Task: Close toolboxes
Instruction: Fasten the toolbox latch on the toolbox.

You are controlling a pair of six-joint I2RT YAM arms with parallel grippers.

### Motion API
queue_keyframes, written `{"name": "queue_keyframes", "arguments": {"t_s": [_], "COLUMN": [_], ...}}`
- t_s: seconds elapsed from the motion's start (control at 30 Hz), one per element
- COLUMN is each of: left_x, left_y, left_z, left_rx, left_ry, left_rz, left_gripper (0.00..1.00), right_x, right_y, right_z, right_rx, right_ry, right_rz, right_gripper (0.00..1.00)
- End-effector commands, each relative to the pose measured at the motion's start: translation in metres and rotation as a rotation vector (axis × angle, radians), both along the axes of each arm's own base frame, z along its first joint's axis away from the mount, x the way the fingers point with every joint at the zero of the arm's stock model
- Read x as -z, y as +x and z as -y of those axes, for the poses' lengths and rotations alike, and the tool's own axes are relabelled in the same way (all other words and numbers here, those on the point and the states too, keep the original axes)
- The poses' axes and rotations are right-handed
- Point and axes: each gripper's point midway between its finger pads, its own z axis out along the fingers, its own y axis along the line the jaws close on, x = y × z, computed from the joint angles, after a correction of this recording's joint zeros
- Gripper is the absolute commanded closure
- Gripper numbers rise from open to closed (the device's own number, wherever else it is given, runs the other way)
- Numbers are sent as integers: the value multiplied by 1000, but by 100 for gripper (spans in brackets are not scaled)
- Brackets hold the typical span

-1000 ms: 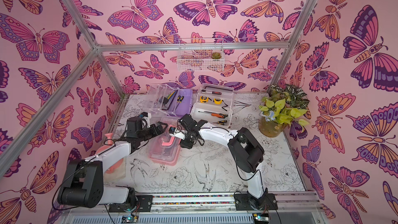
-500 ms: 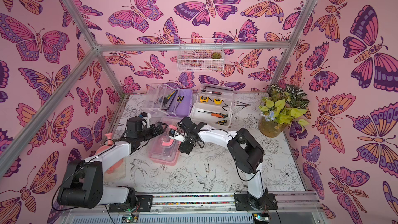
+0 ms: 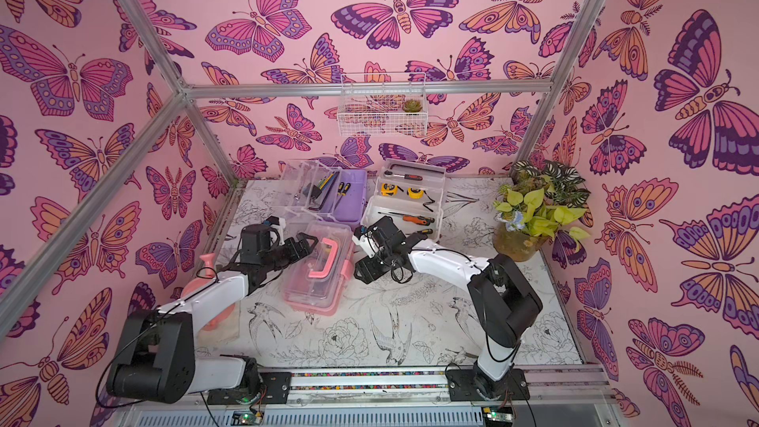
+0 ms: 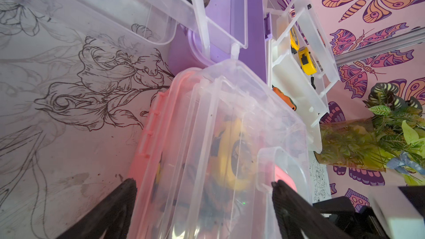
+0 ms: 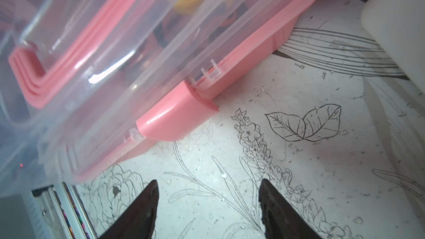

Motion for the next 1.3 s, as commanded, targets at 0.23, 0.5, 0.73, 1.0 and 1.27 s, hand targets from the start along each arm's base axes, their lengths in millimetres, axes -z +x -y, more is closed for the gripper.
{"name": "queue_keyframes", "arguments": {"t_s": [0.23,0.5,0.73,1.0,1.27], "left_x": [-6,24,31,65,68], "left_y": [-34,-43,-50,-60,-64], "left_z": [7,8,18,29,31], "left_rx": [15,18,54,88,86], "left_ry": [-25,-6,-12,-33,-56], "left_rz": [-35,-123,-149,-251,-255], "left_gripper": [7,8,10,14,13], "right_x": [-13,-8,-6,-22,-25], "right_y": [14,12,10,8,8], "right_z": [-41,-56,-65,-84,-94], "right_rx": [308,299,280,185,141], "right_ry": [365,461,523,741,790], "right_rz": [-225,-293,-302,-255,-206], "right_gripper": [39,52,54,60,59]}}
